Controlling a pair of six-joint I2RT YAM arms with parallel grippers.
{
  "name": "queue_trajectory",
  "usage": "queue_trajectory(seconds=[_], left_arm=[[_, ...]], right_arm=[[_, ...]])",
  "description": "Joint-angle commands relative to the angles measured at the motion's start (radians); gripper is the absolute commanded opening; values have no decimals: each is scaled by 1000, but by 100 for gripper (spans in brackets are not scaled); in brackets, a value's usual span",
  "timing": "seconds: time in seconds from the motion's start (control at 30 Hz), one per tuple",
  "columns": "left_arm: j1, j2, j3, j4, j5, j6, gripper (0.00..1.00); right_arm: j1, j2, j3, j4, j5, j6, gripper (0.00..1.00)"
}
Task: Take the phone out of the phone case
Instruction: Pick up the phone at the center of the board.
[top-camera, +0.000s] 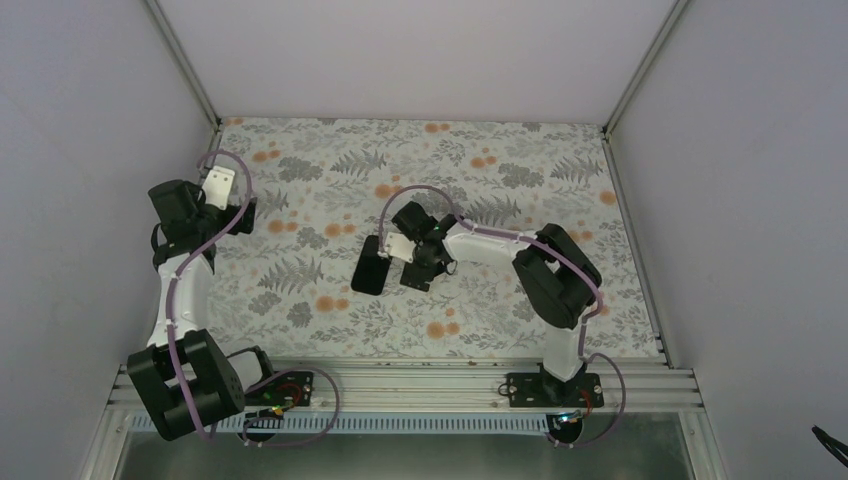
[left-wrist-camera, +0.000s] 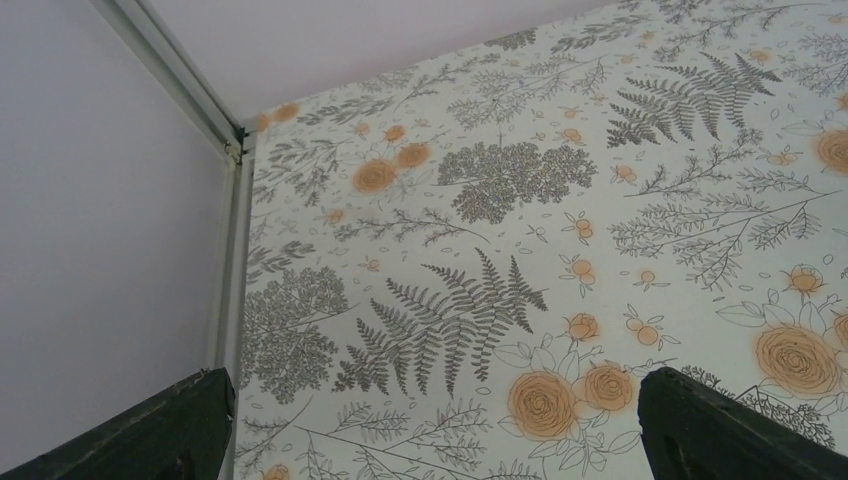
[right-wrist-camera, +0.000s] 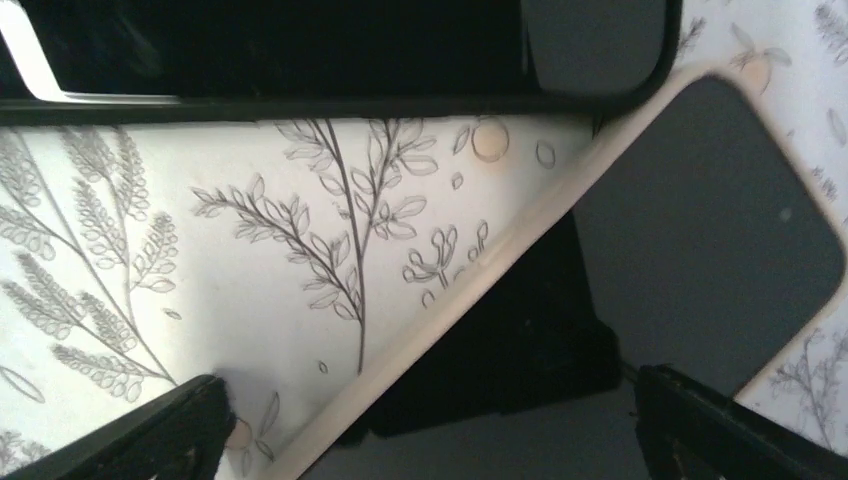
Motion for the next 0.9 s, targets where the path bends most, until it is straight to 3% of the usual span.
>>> queue_trajectory(seconds=[0.0,0.23,0.5,0.73,0.87], left_arm=[[19,-15,21,-6,25,-2,100],[32,-7,30,-18,48,1,100],[36,13,26,-12,60,0,100],[38,61,44,-30,112,-3,100],[39,88,58,-44,137,3,100]], right_arm=[[24,-9,-69,160,195,-23,100],[13,-22,-134,212,283,-60,100],[-66,-17,-162,203,281,-63,100],[-153,-20,-145,131,216,-53,100],[-219,5,-102,37,98,-90,100]])
